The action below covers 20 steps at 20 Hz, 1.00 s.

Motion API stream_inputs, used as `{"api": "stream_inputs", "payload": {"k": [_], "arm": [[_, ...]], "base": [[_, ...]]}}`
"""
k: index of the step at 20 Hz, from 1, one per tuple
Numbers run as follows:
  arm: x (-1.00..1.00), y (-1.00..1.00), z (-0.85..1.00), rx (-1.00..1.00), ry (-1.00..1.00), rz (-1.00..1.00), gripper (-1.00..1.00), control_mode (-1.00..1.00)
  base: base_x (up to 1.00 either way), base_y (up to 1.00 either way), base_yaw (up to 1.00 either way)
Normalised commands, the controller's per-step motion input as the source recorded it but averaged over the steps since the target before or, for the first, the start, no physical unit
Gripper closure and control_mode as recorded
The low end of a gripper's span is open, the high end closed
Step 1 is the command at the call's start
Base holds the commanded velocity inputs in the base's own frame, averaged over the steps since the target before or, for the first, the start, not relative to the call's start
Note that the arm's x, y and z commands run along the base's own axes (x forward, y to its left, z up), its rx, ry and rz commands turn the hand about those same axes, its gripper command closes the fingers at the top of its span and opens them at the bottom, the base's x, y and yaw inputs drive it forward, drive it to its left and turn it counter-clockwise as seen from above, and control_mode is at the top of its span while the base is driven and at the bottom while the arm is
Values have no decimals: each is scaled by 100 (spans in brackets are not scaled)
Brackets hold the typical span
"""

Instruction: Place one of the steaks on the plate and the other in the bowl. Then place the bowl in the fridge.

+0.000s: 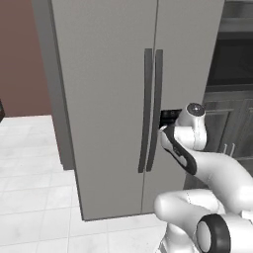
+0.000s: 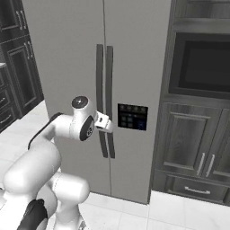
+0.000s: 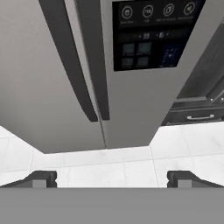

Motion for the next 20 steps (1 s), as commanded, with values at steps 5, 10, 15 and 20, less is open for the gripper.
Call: {"api": "stream_inputs", "payload": {"k": [5, 10, 15, 20], "arm": [[11, 3, 47, -3, -5, 1, -100, -100], [32, 0, 48, -3, 0, 0, -100, -100], [7, 5, 4, -1, 1, 1, -100, -100], [22, -6, -1, 0, -4, 1, -100, -100]], "base": [[0, 0, 0], [0, 0, 0], [0, 0, 0], [0, 0, 0]]}}
